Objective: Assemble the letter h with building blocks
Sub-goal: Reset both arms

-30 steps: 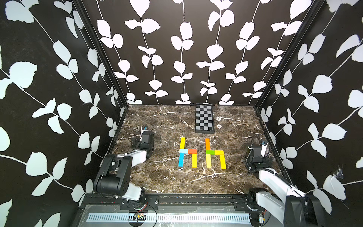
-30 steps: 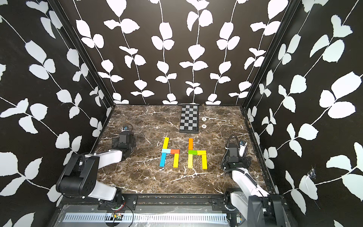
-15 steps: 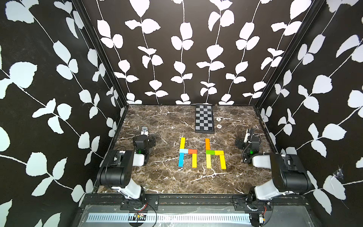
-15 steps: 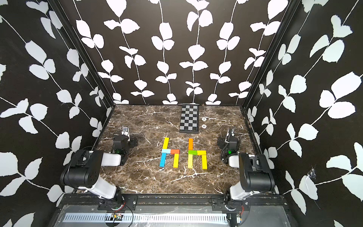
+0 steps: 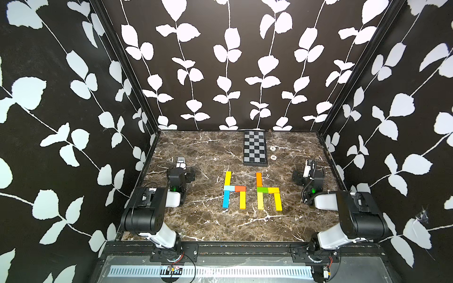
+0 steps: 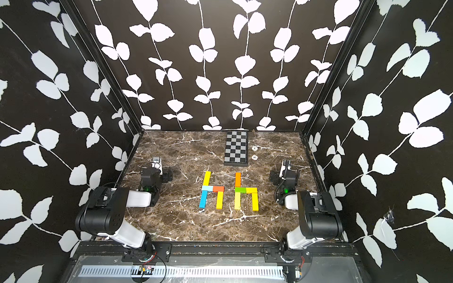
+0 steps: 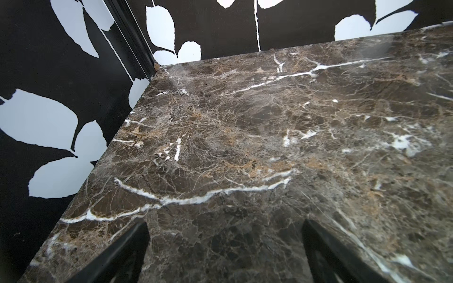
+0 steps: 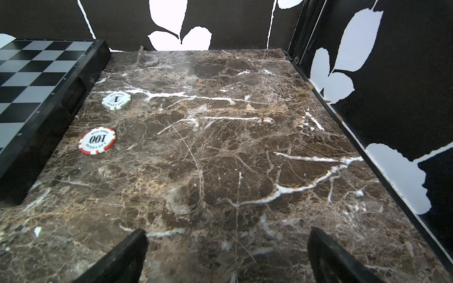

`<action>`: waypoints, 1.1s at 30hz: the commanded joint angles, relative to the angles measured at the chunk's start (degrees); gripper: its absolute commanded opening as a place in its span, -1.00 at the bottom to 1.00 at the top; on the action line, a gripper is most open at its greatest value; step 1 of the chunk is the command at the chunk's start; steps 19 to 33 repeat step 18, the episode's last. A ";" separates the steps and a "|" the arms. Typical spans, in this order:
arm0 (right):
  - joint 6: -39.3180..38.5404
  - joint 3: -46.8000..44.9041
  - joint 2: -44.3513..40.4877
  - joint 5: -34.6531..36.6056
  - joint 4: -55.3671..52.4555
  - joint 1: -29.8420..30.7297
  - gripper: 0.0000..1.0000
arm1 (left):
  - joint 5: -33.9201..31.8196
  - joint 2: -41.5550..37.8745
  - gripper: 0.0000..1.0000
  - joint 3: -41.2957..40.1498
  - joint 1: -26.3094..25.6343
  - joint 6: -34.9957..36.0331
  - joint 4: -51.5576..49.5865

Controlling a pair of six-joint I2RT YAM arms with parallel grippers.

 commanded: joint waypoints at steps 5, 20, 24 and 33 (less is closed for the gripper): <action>-1.81 0.85 -0.55 0.83 2.20 0.76 0.98 | 0.57 -1.42 0.98 -0.38 0.40 0.43 1.29; -3.89 2.03 -0.39 0.02 0.38 2.07 0.98 | 0.58 -1.34 0.98 -0.34 0.36 0.38 1.23; -3.89 2.03 -0.39 0.02 0.38 2.07 0.98 | 0.58 -1.34 0.98 -0.34 0.36 0.38 1.23; -3.89 2.03 -0.39 0.02 0.38 2.07 0.98 | 0.58 -1.34 0.98 -0.34 0.36 0.38 1.23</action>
